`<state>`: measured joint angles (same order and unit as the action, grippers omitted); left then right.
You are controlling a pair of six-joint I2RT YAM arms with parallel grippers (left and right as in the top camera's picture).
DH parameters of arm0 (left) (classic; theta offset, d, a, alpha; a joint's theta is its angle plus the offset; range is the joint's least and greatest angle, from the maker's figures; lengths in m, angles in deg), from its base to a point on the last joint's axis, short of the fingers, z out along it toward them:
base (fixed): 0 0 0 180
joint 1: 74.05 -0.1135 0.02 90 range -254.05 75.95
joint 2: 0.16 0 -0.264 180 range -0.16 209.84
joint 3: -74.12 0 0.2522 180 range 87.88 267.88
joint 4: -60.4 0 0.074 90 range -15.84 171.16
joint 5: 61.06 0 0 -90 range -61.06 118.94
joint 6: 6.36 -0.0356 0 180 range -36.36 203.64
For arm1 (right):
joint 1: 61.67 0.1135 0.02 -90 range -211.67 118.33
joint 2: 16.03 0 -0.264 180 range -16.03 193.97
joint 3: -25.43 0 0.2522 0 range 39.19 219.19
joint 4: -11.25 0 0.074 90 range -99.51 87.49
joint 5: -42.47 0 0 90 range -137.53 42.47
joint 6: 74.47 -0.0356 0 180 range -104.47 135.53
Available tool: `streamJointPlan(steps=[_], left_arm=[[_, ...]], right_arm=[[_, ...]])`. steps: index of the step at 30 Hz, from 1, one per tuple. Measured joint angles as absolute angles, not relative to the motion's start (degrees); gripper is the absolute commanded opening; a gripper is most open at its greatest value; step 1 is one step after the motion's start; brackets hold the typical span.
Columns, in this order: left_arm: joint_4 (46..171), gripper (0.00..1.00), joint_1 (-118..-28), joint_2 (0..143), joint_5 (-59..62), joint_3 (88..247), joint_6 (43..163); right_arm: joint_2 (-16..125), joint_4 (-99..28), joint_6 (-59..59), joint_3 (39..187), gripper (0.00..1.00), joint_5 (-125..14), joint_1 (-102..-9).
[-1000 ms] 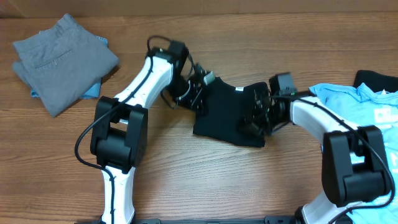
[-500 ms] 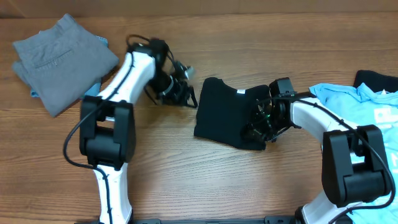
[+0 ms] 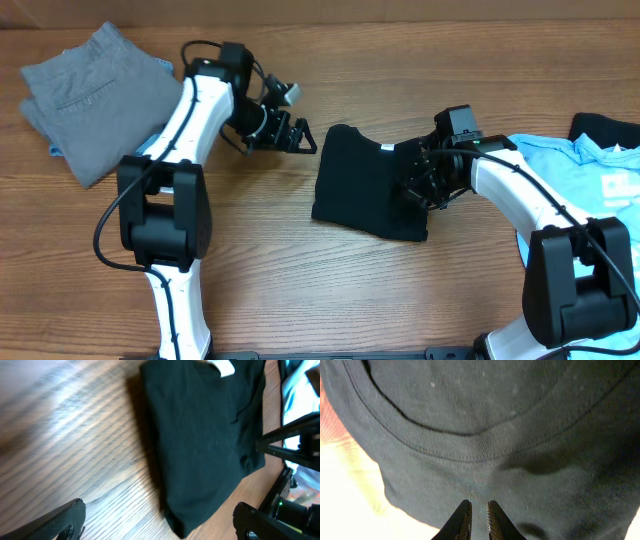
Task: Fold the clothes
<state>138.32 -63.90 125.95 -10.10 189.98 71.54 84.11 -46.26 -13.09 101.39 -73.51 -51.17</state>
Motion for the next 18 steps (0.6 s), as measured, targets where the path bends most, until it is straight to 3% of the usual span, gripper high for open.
streamJointPlan(steps=[18], left_arm=[[122.9, 0.84, -58.0, 124.6, -11.2, 174.8, 82.8]], right_arm=[[91.2, -43.4, -22.0, 100.3, 0.1, -72.0, -49.7]])
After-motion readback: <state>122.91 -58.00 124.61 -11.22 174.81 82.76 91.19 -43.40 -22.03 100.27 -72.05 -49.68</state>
